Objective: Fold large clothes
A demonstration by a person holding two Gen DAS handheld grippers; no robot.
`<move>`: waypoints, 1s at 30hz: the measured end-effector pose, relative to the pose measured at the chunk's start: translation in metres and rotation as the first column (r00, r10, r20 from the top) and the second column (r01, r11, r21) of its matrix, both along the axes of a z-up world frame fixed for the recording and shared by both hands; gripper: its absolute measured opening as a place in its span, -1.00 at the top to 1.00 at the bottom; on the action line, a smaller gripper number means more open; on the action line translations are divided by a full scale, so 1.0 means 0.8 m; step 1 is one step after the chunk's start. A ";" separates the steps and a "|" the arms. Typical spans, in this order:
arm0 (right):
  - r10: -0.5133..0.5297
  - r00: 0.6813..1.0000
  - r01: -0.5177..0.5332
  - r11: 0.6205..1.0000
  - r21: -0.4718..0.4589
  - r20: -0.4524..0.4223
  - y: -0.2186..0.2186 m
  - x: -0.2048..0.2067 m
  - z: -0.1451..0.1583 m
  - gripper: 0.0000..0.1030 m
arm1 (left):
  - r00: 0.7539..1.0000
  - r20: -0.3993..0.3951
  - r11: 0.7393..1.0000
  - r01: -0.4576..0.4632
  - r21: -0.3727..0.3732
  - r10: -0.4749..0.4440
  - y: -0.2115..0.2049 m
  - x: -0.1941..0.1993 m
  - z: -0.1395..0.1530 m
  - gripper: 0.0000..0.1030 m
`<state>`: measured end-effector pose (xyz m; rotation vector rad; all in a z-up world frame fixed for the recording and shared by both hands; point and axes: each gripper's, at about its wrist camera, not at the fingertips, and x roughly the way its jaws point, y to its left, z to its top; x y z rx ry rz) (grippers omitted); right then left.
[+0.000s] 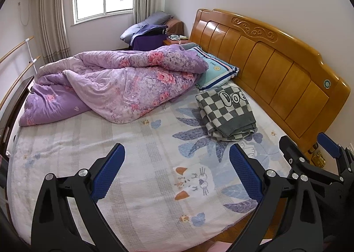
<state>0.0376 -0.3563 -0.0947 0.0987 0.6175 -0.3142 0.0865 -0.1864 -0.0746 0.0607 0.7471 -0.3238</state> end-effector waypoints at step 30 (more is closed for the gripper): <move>-0.013 1.000 0.013 1.000 -0.023 0.006 0.004 -0.003 0.000 -0.85 | 1.000 -0.008 1.000 -0.001 -0.008 0.001 -0.004 0.001 -0.005 -0.86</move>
